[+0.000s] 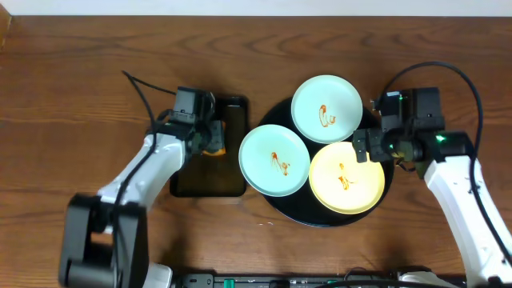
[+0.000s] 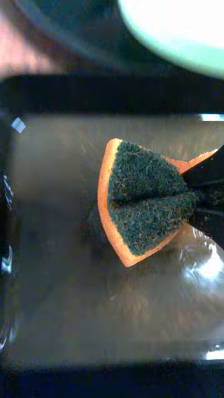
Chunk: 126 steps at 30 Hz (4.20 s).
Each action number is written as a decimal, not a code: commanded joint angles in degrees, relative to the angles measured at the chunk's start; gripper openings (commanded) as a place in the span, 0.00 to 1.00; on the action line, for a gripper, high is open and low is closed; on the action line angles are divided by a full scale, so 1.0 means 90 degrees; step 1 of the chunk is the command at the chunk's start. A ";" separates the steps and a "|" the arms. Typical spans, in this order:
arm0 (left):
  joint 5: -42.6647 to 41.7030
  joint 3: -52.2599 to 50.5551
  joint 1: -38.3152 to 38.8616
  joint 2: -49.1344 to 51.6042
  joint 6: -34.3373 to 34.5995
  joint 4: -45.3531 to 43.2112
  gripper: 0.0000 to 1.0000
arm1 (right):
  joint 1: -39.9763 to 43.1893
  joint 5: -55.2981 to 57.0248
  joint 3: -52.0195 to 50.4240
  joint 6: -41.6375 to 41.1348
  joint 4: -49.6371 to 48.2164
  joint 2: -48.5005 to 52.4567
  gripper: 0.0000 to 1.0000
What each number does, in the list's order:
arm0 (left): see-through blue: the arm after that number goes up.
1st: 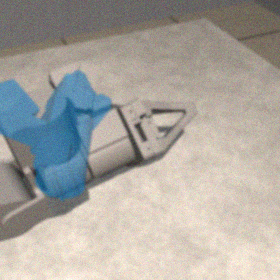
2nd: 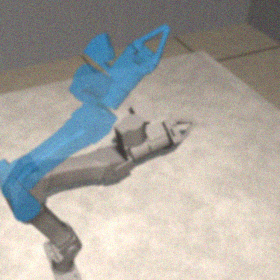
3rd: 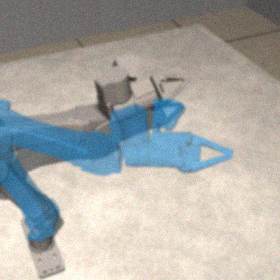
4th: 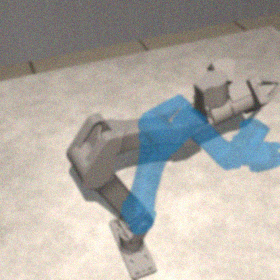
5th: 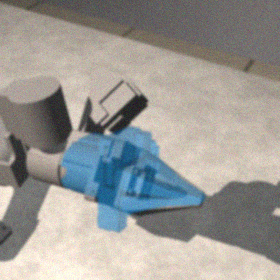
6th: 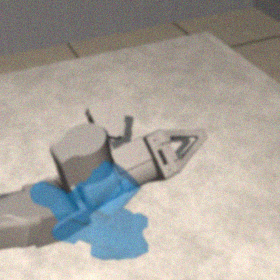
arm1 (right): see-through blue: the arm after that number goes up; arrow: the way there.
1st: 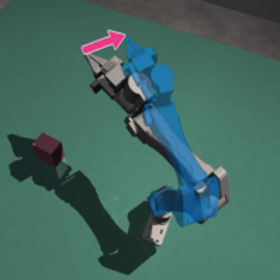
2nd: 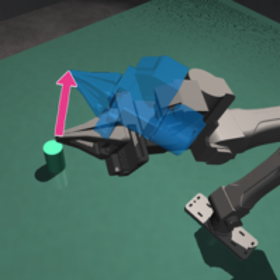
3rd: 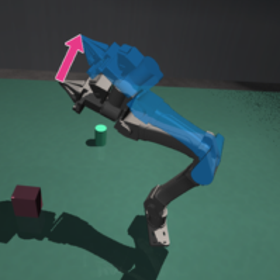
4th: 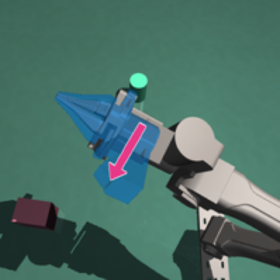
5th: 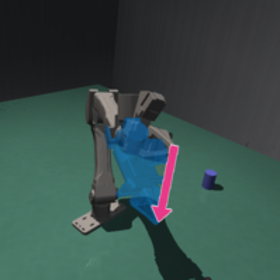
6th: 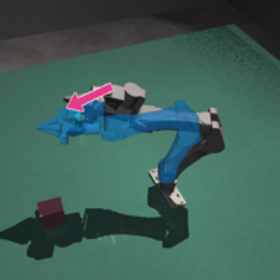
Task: Clean dirty plates on tray and stack at the side
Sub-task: 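Close the left gripper on the orange-green sponge and lift it, then move the right gripper to the yellow plate rim and grasp it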
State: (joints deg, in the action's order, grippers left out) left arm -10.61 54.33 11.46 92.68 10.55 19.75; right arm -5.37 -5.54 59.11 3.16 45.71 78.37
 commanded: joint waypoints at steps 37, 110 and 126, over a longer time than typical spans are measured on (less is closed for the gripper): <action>-0.0085 0.0024 -0.0002 -0.1001 0.0036 0.1209 0.08 | 0.0967 -0.0651 0.0121 0.0845 -0.0461 0.2820 0.30; -0.0056 0.0024 0.0362 -0.0940 0.0107 0.1086 0.08 | 0.1588 -0.1416 0.0843 0.0469 -0.0342 0.2548 0.54; -0.0058 0.0024 0.0362 -0.0940 0.0107 0.1090 0.09 | 0.1588 -0.0767 0.0823 0.0469 -0.0644 0.2555 0.56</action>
State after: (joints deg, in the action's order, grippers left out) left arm -10.81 54.33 14.70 84.31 10.76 29.61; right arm 8.86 -13.52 65.69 6.57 40.40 102.89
